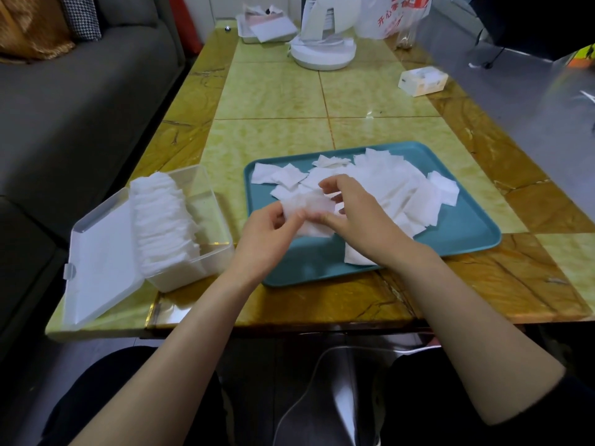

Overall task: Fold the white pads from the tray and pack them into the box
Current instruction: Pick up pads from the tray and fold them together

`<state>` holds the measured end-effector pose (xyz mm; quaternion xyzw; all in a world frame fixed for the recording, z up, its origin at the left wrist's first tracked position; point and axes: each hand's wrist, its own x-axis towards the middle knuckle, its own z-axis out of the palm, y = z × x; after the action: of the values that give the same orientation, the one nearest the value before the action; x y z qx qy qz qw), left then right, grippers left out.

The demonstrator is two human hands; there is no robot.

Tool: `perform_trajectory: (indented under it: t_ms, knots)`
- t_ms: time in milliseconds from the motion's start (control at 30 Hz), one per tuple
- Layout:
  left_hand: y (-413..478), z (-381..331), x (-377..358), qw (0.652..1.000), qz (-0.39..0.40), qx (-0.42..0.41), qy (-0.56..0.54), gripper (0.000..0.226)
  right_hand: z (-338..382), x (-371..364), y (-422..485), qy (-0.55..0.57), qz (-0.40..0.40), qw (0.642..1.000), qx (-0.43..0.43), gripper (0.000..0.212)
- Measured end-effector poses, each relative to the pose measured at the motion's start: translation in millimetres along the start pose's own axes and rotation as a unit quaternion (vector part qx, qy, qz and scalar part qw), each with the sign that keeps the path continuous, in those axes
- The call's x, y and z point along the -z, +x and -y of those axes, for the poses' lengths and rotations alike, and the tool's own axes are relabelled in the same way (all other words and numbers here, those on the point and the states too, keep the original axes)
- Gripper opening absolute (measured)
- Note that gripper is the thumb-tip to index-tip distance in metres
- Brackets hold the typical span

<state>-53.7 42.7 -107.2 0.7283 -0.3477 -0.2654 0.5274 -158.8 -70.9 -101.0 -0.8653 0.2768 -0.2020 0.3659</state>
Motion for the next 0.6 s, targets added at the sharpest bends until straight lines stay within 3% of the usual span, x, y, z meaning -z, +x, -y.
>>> perform_trajectory:
  t_ms: [67, 133, 233, 300, 400, 600]
  knots:
    - [0.5, -1.8, 0.5, 1.0, 0.006, 0.004, 0.021, 0.033, 0.3, -1.3, -0.5, -0.008, 0.04, 0.999, -0.027, 0.048]
    - [1.8, 0.4, -0.1, 0.999, 0.019, 0.008, 0.049, 0.016, -0.6, -2.3, -1.3, -0.036, 0.047, 0.998, -0.016, 0.04]
    - [3.4, 9.1, -1.4, 0.993, 0.035, -0.002, 0.114, 0.026, -3.9, -5.8, -1.6, -0.094, 0.052, 0.994, 0.005, 0.036]
    - [3.5, 12.5, -2.5, 0.988, 0.045, -0.004, 0.15, 0.031, -6.7, -11.3, -2.5, -0.126, 0.081, 0.989, 0.004, 0.047]
    - [5.0, 17.8, -2.8, 0.981, 0.057, -0.007, 0.186, 0.03, -8.8, -19.6, -5.2, -0.142, 0.122, 0.982, -0.002, 0.061]
    - [7.0, 21.5, -7.0, 0.954, 0.081, -0.02, 0.287, 0.027, -5.0, -26.0, -9.3, -0.149, 0.158, 0.976, 0.014, 0.061]
